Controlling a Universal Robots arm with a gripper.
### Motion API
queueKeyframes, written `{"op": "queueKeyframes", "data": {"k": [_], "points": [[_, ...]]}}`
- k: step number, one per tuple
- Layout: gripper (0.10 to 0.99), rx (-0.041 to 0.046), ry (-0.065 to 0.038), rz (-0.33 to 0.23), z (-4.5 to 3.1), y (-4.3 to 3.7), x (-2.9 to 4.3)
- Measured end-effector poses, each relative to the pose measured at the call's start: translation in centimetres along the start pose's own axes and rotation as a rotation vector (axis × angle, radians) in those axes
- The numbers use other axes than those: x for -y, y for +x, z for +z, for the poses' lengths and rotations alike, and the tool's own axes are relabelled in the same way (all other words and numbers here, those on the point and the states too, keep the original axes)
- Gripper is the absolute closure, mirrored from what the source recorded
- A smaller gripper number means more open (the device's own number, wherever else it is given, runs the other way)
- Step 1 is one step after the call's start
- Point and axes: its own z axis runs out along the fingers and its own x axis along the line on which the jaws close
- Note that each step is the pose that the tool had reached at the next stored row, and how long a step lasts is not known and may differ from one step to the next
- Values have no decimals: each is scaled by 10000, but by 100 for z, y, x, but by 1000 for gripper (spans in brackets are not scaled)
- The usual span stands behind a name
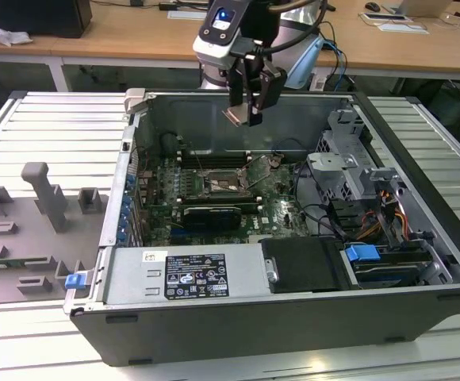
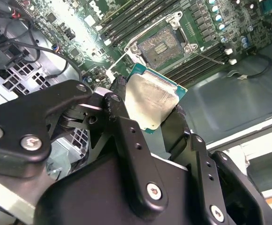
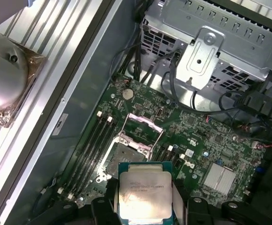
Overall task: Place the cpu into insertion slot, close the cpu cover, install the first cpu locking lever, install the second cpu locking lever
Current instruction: 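Place the cpu into insertion slot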
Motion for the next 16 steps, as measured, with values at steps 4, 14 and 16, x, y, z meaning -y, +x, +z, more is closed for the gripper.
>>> {"op": "queueKeyframes", "data": {"k": [4,14,16], "points": [[545,35,-7,387,5,0,1],[545,130,-26,1454,25,0,2],[545,143,-29,1595,28,-1,3]]}}
